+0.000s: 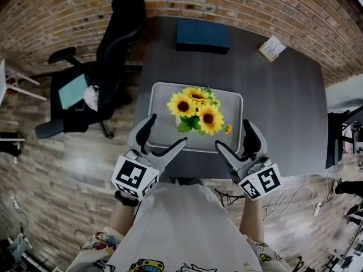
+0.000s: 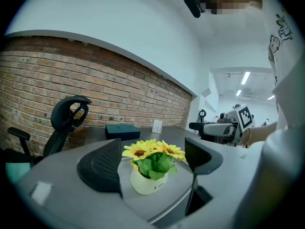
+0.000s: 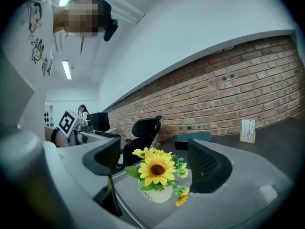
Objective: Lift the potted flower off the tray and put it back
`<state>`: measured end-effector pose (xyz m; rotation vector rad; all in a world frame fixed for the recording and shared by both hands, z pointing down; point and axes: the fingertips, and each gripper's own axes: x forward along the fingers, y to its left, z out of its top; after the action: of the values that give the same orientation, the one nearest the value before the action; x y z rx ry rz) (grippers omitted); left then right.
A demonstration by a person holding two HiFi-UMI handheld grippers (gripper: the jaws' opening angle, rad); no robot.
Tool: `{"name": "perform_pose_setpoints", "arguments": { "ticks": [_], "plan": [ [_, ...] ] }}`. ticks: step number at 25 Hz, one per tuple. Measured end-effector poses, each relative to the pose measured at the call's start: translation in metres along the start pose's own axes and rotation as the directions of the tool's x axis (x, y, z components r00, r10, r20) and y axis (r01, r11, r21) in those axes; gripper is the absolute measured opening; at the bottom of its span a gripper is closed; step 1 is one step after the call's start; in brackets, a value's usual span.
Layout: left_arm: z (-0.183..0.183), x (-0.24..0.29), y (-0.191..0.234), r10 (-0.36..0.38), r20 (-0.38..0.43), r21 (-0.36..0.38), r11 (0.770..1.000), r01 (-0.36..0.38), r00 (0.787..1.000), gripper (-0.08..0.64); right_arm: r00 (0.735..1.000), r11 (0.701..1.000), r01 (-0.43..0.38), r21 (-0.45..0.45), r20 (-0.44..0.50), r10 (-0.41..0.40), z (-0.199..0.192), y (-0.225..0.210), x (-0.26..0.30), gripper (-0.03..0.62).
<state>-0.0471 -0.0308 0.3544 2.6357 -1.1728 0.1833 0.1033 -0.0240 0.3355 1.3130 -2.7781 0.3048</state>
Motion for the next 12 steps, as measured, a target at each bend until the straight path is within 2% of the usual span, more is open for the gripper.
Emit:
{"name": "perform_pose_setpoints", "arguments": {
  "ticks": [6, 12],
  "plan": [
    [-0.026, 0.011, 0.000, -0.046, -0.049, -0.007, 0.999, 0.046, 0.998, 0.428, 0.997, 0.998, -0.052, -0.018, -0.061, 0.051, -0.027, 0.005, 0.013, 0.448],
    [-0.048, 0.020, -0.003, -0.103, -0.065, -0.001, 0.995, 0.103, 0.993, 0.430, 0.989, 0.995, -0.099, -0.029, -0.109, 0.095, -0.053, 0.007, 0.023, 0.462]
  ]
}}
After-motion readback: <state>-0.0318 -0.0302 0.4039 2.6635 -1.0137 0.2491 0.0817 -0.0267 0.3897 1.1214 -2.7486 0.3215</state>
